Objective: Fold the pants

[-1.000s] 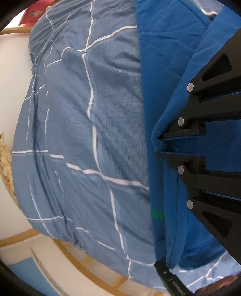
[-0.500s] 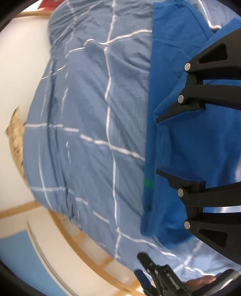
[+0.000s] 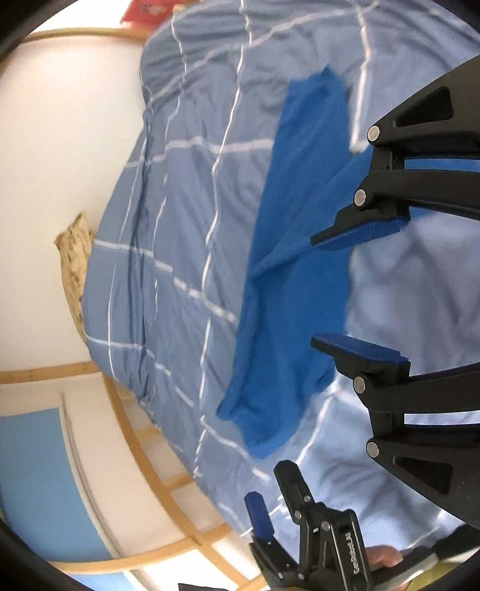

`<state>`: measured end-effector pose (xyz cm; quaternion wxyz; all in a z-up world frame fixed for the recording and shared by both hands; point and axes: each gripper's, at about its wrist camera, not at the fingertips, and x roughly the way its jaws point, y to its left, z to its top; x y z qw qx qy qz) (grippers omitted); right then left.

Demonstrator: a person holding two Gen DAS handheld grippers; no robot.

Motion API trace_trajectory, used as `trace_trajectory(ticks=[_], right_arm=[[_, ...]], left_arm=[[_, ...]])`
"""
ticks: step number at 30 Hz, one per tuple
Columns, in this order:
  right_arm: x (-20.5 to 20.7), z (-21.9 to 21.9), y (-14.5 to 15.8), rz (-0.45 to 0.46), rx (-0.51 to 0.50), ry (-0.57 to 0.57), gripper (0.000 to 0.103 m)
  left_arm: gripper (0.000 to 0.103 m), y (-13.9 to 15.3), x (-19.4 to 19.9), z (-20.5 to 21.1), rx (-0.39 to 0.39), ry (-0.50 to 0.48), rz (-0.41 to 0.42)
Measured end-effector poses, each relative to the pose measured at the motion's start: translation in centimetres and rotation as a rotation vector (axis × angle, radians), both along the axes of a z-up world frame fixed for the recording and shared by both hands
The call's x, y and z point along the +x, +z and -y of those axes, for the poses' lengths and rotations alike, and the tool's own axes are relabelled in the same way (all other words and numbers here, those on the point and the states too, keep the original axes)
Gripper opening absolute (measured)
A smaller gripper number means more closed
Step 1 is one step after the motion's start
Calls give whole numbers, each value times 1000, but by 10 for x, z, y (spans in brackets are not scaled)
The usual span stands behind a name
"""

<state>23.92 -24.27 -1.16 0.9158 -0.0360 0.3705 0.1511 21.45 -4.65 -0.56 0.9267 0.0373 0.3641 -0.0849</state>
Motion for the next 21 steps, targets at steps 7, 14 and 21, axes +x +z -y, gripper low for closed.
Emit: trace_trajectory(ticks=[7, 14, 21], right_arm=[[-39, 52, -23, -42, -62, 2, 47], [-49, 76, -56, -123, -131, 24, 47], [-49, 76, -96, -193, -233, 49, 47]], left_arm=[[77, -33, -23, 63, -40, -93, -89], [76, -61, -32, 110, -32, -129, -161], [76, -82, -28, 128, -4, -134, -220]])
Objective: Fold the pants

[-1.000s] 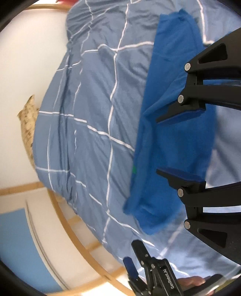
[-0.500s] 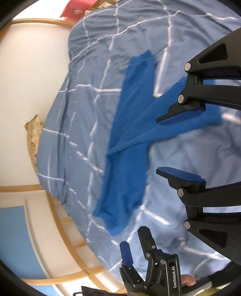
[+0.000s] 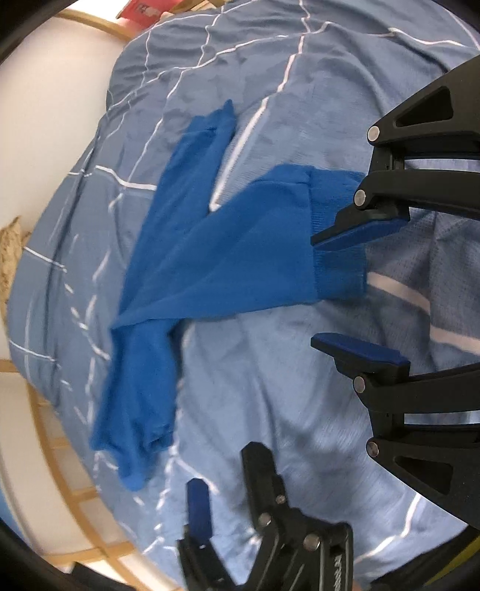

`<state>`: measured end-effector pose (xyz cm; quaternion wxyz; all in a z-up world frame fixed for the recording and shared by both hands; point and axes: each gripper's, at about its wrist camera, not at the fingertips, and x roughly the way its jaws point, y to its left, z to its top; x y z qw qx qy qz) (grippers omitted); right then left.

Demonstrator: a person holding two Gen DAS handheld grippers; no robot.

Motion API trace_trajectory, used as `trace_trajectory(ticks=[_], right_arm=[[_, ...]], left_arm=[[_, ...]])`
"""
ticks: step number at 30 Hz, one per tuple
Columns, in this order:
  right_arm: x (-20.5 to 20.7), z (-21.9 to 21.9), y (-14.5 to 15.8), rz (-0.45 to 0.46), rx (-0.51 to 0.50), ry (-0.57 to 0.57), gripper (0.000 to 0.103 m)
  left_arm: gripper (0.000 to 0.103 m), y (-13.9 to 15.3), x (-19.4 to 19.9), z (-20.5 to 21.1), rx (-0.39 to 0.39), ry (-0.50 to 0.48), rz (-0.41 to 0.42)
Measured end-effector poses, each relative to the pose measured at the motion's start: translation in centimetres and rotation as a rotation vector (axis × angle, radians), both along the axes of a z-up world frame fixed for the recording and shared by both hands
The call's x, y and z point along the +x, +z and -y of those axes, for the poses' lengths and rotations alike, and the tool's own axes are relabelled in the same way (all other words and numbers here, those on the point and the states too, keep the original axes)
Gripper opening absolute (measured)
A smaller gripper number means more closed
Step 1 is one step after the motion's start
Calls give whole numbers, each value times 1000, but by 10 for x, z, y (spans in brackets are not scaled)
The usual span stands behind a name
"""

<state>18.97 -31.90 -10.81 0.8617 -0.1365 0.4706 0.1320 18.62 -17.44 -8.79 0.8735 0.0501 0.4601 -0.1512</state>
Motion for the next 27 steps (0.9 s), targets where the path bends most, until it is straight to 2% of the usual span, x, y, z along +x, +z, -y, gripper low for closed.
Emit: trace_trajectory(ticks=[8, 11, 13, 14, 18, 22, 24, 27], right_arm=[[1, -4, -24, 7, -119, 24, 47], [1, -3, -24, 24, -131, 11, 27], [0, 2, -19, 28, -77, 5, 11], [0, 4, -15, 36, -65, 1, 10], [-2, 21, 28, 198, -44, -49, 7], [27, 54, 72, 297, 9, -150, 7], [48, 69, 86, 321, 12, -197, 7], [88, 96, 96, 298, 61, -254, 6]], left_arm=[[76, -13, 7, 8, 28, -7, -18], [76, -17, 12, 12, 31, -10, -29], [76, -18, 14, 13, 30, -14, -35], [76, -17, 15, 14, 26, -15, -33], [76, -6, 18, 11, 8, 10, 19], [76, 9, 29, 18, -21, 38, 80], [76, 13, 38, 23, -26, 46, 92], [76, 16, 56, 34, -27, 51, 102]])
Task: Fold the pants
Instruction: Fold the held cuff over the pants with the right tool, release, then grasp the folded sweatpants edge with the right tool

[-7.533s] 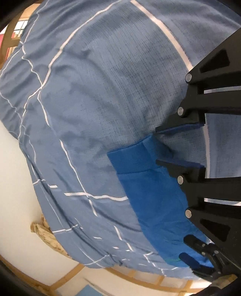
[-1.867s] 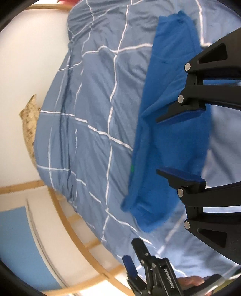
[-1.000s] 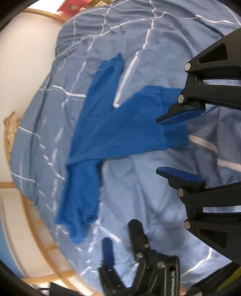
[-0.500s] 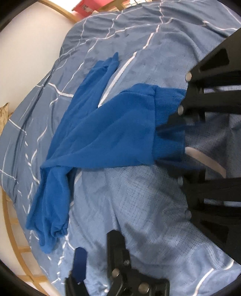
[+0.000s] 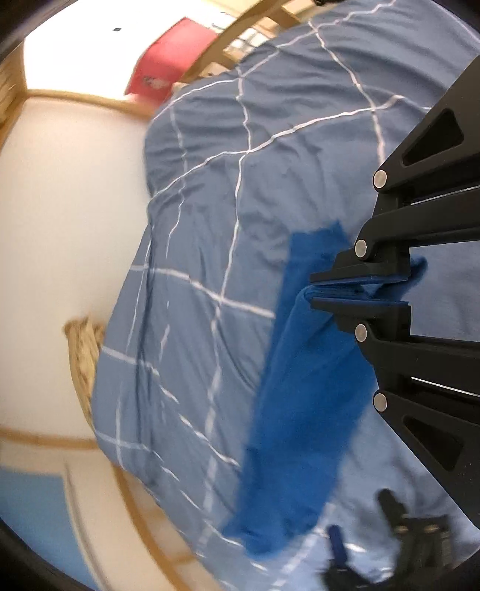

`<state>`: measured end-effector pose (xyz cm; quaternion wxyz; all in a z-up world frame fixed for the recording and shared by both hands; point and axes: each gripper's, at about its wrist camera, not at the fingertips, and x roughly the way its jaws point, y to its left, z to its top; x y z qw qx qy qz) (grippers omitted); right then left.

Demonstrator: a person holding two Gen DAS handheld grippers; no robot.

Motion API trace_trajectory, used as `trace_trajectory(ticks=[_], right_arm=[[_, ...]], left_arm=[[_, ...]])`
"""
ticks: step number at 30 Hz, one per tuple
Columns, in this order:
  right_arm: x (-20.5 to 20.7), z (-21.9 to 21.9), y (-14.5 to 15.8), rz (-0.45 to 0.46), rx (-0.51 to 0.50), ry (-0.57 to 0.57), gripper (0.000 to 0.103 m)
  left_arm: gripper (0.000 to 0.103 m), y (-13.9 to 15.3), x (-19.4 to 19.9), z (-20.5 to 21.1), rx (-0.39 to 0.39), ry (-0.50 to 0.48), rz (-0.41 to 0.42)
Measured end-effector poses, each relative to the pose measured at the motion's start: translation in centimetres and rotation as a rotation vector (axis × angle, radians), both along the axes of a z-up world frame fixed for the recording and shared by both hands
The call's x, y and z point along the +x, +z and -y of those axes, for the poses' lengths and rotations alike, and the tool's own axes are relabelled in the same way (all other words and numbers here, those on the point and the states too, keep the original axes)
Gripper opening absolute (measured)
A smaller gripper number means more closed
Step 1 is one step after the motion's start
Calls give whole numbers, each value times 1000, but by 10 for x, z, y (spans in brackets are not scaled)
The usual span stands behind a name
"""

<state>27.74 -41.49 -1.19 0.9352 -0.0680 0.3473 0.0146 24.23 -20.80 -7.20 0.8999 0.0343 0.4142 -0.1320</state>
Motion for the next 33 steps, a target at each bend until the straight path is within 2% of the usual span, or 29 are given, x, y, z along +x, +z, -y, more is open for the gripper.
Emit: trace_trajectory(ticks=[3, 6, 10, 17, 22, 23, 24, 25, 26, 27, 31, 33], right_arm=[[34, 13, -3, -15, -22, -30, 6], [66, 26, -16, -76, 14, -44, 6], [104, 37, -37, -124, 0, -59, 6], [137, 53, -75, -198, 32, -113, 6], [139, 59, -93, -232, 21, -161, 8], [137, 60, -93, -226, 12, -174, 14], [136, 61, -92, -223, 0, -187, 26], [133, 62, -90, -217, -21, -221, 31], [129, 62, -86, -199, -38, -246, 36], [120, 59, -78, -173, -51, -259, 36], [86, 26, -48, -100, -64, -189, 37], [68, 2, -34, -62, -75, -147, 46]], left_arm=[[76, 0, 20, 9, 7, 11, 10], [76, -2, 36, 17, 6, 15, 6], [76, -10, 52, 27, 29, 25, 7], [76, -28, 72, 40, 44, 27, -23], [76, -32, 77, 40, 49, 33, -30], [76, -31, 77, 38, 48, 38, -31], [76, -30, 77, 36, 45, 40, -30], [76, -29, 76, 34, 41, 41, -27], [76, -26, 74, 32, 38, 40, -23], [76, -23, 71, 29, 34, 36, -16], [76, -3, 53, 6, 23, 2, 32], [77, 9, 43, -12, 19, -19, 63]])
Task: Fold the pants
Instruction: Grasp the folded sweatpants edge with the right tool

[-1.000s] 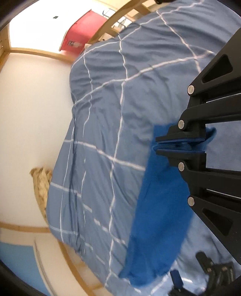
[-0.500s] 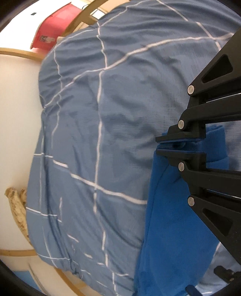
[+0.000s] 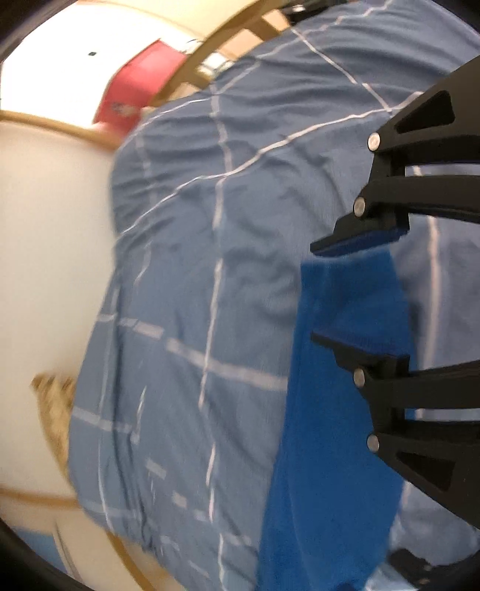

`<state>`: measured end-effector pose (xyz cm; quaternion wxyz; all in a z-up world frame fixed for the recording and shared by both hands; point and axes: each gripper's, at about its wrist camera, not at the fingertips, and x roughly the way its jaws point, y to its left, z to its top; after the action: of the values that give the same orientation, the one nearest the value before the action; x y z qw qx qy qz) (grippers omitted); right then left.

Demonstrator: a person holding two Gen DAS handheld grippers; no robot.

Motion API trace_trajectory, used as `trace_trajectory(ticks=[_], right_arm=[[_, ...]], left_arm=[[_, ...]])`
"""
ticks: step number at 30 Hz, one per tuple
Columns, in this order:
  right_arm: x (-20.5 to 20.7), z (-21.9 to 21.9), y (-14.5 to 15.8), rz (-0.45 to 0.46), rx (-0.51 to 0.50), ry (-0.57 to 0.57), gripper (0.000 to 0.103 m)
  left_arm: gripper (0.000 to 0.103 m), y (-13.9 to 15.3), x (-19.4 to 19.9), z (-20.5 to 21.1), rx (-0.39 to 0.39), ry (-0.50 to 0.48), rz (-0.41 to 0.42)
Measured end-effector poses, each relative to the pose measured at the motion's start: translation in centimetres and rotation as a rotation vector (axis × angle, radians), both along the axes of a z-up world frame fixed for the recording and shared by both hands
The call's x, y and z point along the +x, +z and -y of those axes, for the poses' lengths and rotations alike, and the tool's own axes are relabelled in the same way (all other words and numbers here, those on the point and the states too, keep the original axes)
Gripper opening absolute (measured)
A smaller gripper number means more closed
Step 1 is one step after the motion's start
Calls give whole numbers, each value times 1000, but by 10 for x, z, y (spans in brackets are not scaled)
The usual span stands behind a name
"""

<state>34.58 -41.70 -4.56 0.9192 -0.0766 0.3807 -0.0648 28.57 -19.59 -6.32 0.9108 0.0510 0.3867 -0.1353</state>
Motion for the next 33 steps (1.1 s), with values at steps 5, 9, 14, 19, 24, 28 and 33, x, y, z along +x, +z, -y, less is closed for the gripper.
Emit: trace_trajectory(ticks=[5, 9, 14, 19, 24, 28, 33], right_arm=[[-41, -76, 31, 80, 66, 135, 47], [-49, -139, 39, 98, 166, 214, 50], [-44, -220, 38, 101, 228, 327, 50], [-19, -306, 37, 52, 213, 467, 50], [16, -378, 31, -27, 246, 628, 50], [48, -424, 18, -143, 242, 700, 50], [88, -465, -8, -323, 190, 747, 50]], left_arm=[[77, 20, -18, -64, 22, -2, 42], [77, 33, -25, -131, 18, 34, 57], [77, 41, -25, -217, 58, 87, 87], [77, 42, -13, -292, 96, 141, 110], [79, 29, 9, -331, 86, 102, 85], [79, 8, 37, -356, 37, 67, 12], [79, -9, 55, -373, 1, 66, -42]])
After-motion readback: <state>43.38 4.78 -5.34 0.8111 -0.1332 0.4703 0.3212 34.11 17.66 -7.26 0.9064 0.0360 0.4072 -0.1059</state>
